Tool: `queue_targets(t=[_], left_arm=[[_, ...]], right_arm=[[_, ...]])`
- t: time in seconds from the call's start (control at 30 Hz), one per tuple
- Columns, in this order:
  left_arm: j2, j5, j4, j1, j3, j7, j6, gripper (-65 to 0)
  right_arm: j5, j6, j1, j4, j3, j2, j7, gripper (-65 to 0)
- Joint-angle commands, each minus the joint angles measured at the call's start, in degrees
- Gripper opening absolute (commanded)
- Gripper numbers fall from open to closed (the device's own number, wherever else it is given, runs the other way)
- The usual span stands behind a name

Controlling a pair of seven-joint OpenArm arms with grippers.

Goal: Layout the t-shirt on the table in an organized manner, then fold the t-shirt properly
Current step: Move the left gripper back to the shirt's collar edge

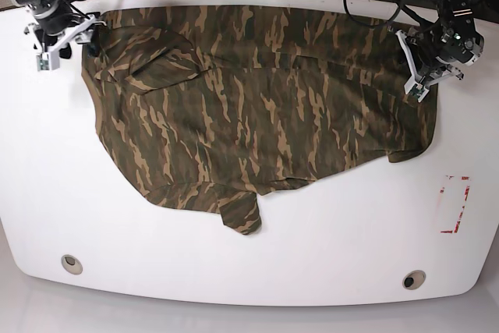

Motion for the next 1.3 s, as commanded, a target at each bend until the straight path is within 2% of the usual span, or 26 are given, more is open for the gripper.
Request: queue_targets(t=[0.0, 0.2, 0.43, 0.8, 1.07, 1.13, 1.2, 1.27], left_arm=[[0.2, 3.2, -1.1, 0.9, 0.4, 3.7, -0.1, -49.9], [0.2, 3.2, -0.1, 1.0, 0.5, 3.8, -0.1, -49.9], [0.2, 3.2, 2.1, 1.3, 0.5, 3.9, -0.1, -49.9], [0.2, 3.2, 2.1, 1.1, 0.4, 6.1, -0.1, -49.9], [0.2, 3.2, 2.1, 1.0, 0.4, 6.2, -0.1, -49.9], [0.2, 3.2, 2.1, 0.9, 0.4, 6.2, -0.1, -49.9], [0.2, 3.2, 2.1, 0.9, 0.4, 6.2, -0.1, -49.9], [0.2, 3.2, 2.1, 0.9, 0.4, 6.2, -0.1, -49.9]], right_arm=[[0.8, 0.1, 1.4, 1.1, -1.1, 0.5, -0.6, -26.5], [0.8, 0.1, 5.0, 0.9, -5.8, -0.2, -3.6, -26.5], [0.3, 0.1, 9.3, 0.2, -6.2, -2.0, -5.9, -26.5], [0.3, 0.1, 13.1, -10.1, -6.3, -0.8, -6.1, -26.6], [0.7, 0.1, 12.4, -10.6, -6.4, -0.8, -6.5, -27.3], [0.7, 0.1, 12.2, -10.6, -6.4, -0.8, -6.8, -29.0], [0.7, 0.1, 11.8, -10.6, -6.4, -0.9, -6.8, -33.6], [0.7, 0.1, 11.8, -10.8, -6.4, -1.4, -6.8, -40.9]])
